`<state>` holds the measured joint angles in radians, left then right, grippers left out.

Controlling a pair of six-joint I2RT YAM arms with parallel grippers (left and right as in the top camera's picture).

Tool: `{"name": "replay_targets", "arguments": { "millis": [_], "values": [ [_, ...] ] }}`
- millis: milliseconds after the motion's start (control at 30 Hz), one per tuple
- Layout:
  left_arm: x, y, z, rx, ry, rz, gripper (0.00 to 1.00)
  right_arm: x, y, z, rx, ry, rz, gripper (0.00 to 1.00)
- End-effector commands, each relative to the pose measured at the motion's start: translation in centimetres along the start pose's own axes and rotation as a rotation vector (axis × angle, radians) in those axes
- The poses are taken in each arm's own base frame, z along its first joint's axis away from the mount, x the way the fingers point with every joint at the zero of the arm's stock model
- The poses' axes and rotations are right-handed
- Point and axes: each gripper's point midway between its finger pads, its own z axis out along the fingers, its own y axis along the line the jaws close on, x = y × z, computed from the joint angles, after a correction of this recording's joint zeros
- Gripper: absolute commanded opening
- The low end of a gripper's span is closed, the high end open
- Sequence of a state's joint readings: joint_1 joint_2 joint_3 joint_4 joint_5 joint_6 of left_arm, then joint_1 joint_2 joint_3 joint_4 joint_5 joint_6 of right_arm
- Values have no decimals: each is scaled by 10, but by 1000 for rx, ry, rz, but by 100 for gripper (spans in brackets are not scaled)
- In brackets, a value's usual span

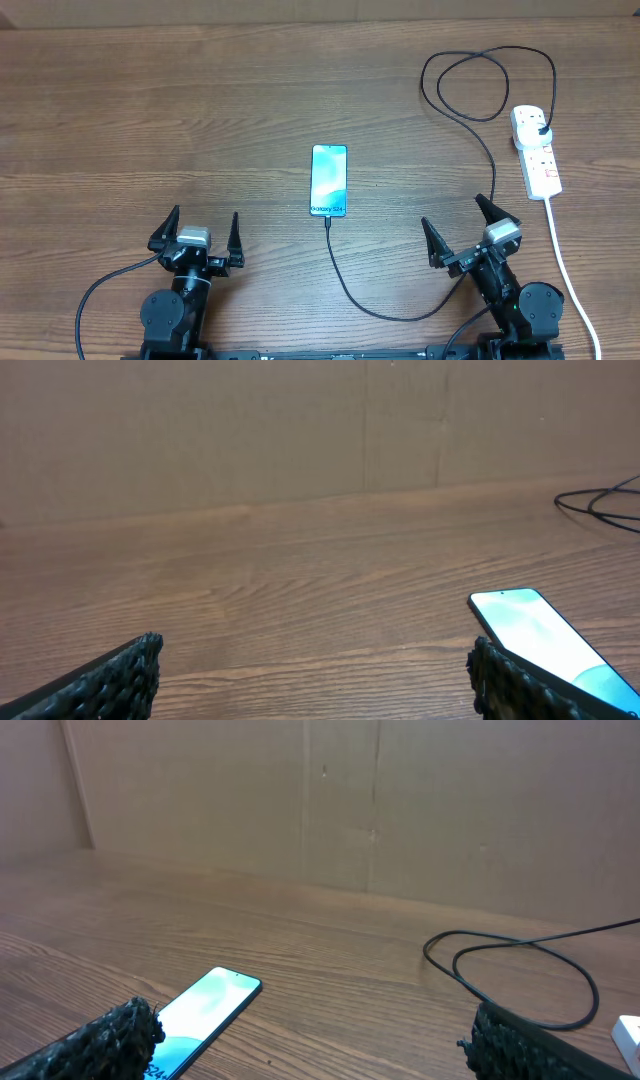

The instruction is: Plug charger to phone and switch on socket

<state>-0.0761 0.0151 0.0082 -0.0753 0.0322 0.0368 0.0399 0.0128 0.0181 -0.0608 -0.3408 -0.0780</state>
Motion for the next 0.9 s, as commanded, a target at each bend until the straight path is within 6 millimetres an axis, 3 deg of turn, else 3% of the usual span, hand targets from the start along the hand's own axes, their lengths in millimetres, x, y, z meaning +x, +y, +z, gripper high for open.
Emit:
{"name": "replay_targets", "arguments": {
  "millis": [0,867],
  "values": [
    [0,2,0,-11,-4,20,100,2,1,0,-6,-3,1,100],
    [0,2,0,-11,-4,20,100,2,1,0,-6,-3,1,100]
  ]
}}
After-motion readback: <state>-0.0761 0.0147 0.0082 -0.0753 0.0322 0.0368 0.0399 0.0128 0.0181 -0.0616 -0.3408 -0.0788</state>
